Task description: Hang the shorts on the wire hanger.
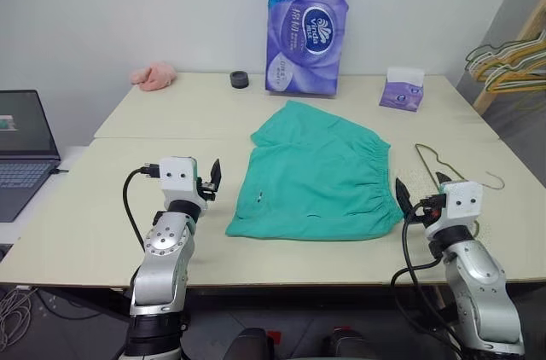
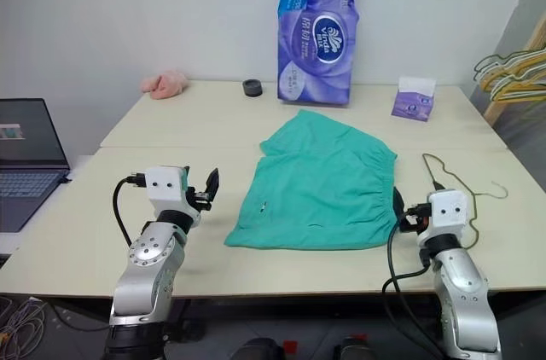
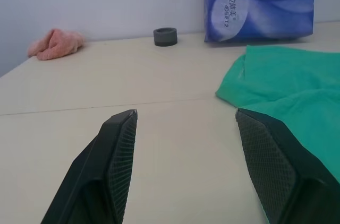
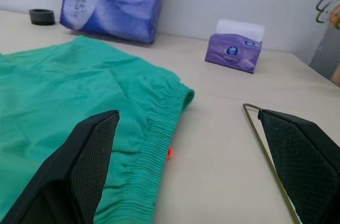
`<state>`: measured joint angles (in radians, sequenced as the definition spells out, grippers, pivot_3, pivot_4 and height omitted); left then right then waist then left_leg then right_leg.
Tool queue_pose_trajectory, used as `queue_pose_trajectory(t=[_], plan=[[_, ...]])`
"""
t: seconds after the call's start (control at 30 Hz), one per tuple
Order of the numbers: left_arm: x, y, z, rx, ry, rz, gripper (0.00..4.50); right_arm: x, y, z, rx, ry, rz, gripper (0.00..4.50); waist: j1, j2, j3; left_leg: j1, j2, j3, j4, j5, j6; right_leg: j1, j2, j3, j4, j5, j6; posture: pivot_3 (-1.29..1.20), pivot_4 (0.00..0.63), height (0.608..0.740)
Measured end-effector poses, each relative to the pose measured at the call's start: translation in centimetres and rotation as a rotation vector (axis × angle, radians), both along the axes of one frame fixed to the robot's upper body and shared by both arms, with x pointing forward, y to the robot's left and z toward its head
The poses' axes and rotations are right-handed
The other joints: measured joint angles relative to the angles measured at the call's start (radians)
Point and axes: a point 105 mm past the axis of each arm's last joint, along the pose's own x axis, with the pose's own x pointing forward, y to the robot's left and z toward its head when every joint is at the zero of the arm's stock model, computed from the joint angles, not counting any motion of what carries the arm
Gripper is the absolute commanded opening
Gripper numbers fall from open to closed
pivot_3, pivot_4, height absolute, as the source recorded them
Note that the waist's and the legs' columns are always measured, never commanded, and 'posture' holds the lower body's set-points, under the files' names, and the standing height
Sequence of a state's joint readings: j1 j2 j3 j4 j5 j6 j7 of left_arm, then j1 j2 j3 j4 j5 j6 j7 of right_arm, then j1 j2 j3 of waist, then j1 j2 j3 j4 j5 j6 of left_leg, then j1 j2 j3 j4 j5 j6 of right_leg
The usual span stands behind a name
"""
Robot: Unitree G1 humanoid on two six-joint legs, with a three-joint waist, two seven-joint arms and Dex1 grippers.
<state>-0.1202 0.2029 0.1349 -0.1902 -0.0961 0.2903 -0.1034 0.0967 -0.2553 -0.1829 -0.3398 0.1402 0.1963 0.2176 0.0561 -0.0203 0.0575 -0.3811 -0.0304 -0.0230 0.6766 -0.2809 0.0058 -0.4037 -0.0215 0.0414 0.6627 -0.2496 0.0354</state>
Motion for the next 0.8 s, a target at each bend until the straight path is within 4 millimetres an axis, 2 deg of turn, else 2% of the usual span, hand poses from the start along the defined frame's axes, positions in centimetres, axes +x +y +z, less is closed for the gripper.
queue_pose_trajectory(t=[0.1, 0.23, 0.77, 0.8], plan=[[-0.1, -0.1, -0.1, 0.000, 0.002, -0.006, 3.12, 0.1, 0.1, -0.1, 0.001, 0.007, 0.003, 4.47, 0.000, 0.000, 0.000, 0.000, 0.000, 0.000, 0.000, 0.000, 0.000, 0.000, 0.000, 0.000, 0.000, 0.000, 0.000, 0.14, 0.022, 0.740], [-0.7, -0.4, -1.1, -0.010, 0.034, -0.022, 3.12, 0.7, 0.2, 0.9, -0.013, -0.020, 0.016, 4.47, 0.001, 0.000, -0.001, 0.000, 0.001, 0.000, 0.000, 0.000, 0.000, 0.000, 0.000, 0.000, 0.000, 0.000, 0.000, 0.14, 0.025, 0.740], [-1.3, -1.3, -1.1, -0.026, 0.040, -0.122, 3.12, 1.2, -0.4, 0.0, -0.045, 0.016, 0.022, 4.47, 0.004, 0.000, -0.001, 0.001, 0.001, 0.000, 0.000, 0.000, 0.000, 0.000, 0.001, 0.000, 0.000, 0.000, -0.001, 0.14, 0.022, 0.740], [-1.3, -1.3, -1.1, -0.024, 0.040, -0.122, 3.49, 1.2, -0.4, 0.0, -0.046, 0.015, 0.022, 4.50, 0.004, 0.000, -0.001, 0.001, 0.001, 0.000, 0.000, 0.000, 0.000, 0.001, 0.001, 0.000, 0.000, 0.000, -0.001, 0.14, 0.022, 0.740]])
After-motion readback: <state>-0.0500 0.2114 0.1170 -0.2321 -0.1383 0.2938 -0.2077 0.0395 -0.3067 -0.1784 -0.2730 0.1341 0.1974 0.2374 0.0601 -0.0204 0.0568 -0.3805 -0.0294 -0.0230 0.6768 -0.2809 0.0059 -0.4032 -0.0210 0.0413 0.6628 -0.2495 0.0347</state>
